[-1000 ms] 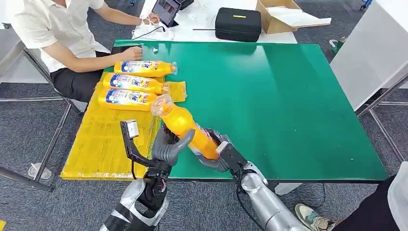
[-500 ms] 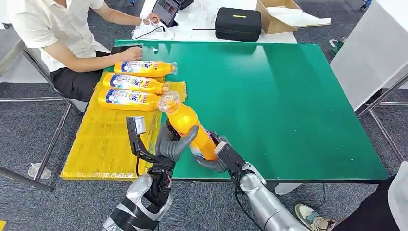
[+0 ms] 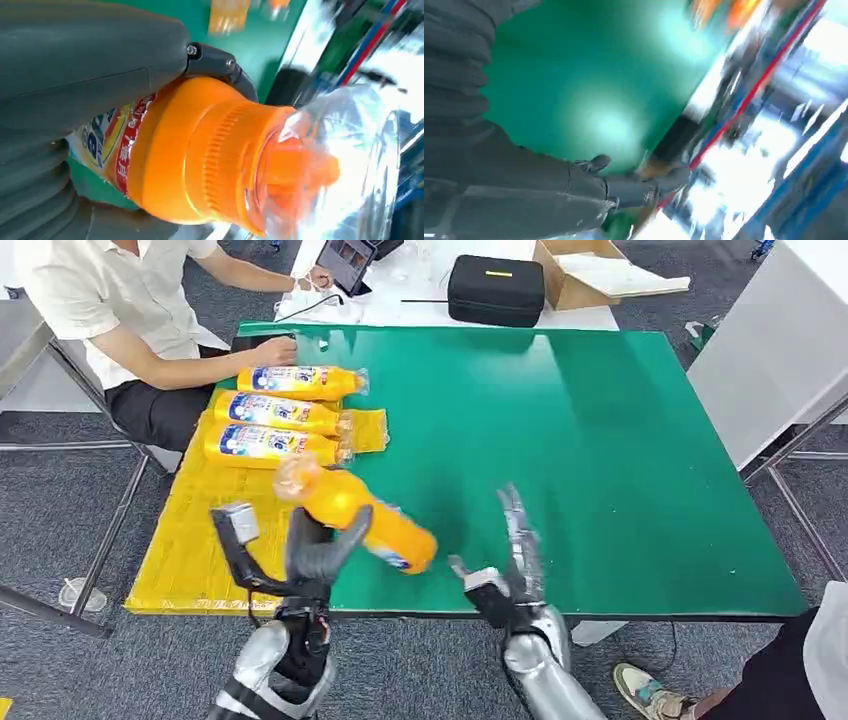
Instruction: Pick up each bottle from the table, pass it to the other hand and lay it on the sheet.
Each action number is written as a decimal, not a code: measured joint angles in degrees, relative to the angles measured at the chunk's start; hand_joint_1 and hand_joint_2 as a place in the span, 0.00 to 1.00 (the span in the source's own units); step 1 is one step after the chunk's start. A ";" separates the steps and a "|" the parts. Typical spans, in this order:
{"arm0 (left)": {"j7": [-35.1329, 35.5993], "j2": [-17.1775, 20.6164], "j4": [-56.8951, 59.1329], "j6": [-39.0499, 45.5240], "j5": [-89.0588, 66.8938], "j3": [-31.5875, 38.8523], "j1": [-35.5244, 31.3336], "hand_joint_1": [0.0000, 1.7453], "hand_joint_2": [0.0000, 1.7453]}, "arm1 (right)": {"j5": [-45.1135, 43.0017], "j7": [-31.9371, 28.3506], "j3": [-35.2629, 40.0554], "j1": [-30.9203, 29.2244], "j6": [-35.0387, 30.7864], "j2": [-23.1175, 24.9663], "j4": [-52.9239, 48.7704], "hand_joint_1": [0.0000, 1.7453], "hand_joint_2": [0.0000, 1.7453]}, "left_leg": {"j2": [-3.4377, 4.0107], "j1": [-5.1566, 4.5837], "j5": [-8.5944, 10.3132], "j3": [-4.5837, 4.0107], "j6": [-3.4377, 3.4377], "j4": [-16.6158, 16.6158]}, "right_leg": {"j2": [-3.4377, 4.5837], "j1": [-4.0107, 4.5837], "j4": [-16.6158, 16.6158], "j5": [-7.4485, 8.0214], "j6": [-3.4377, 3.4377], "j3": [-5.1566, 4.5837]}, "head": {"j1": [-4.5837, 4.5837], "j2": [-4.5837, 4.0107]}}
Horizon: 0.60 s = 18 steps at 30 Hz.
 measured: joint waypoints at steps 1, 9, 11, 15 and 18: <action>0.00 0.28 -1.16 0.02 -0.17 0.74 0.65 1.00 1.00 | 2.67 -0.28 -1.75 1.24 -0.45 -0.17 -1.97 0.00 0.00 | 0.01 0.00 0.00 -0.01 0.00 0.00 | 0.00 0.00 0.00 0.00 0.00 0.00 | -0.02 0.00; -0.50 2.20 -5.94 5.94 -9.32 4.74 2.46 1.00 1.00 | 8.72 -0.87 -11.62 9.16 -0.85 2.80 -19.63 0.00 0.00 | 0.01 0.01 0.00 0.02 0.00 0.00 | -0.01 0.00 0.00 0.01 0.00 0.00 | -0.04 0.00; 0.41 3.25 -3.63 15.32 -23.61 4.20 0.83 1.00 1.00 | 7.10 -0.87 -11.88 10.12 -0.85 3.28 -22.44 0.00 0.00 | 0.07 0.00 0.00 0.06 0.00 0.00 | 0.01 0.00 0.00 0.03 0.00 0.00 | -0.02 0.00; 1.20 5.16 3.86 20.04 -39.24 3.45 -2.85 1.00 1.00 | 5.61 -0.87 -11.93 10.59 -0.85 3.32 -25.28 0.00 0.00 | -0.01 0.01 0.06 0.09 0.01 0.00 | -0.05 0.00 -0.01 0.03 0.00 0.07 | 0.00 0.00; 5.17 6.12 10.79 21.05 -50.72 2.38 -5.68 1.00 1.00 | 4.26 -0.87 -11.71 10.34 -0.83 3.32 -25.74 0.00 1.00 | 0.05 0.00 0.06 0.09 0.02 0.00 | -0.02 -0.01 0.00 0.08 -0.04 0.06 | -0.02 0.00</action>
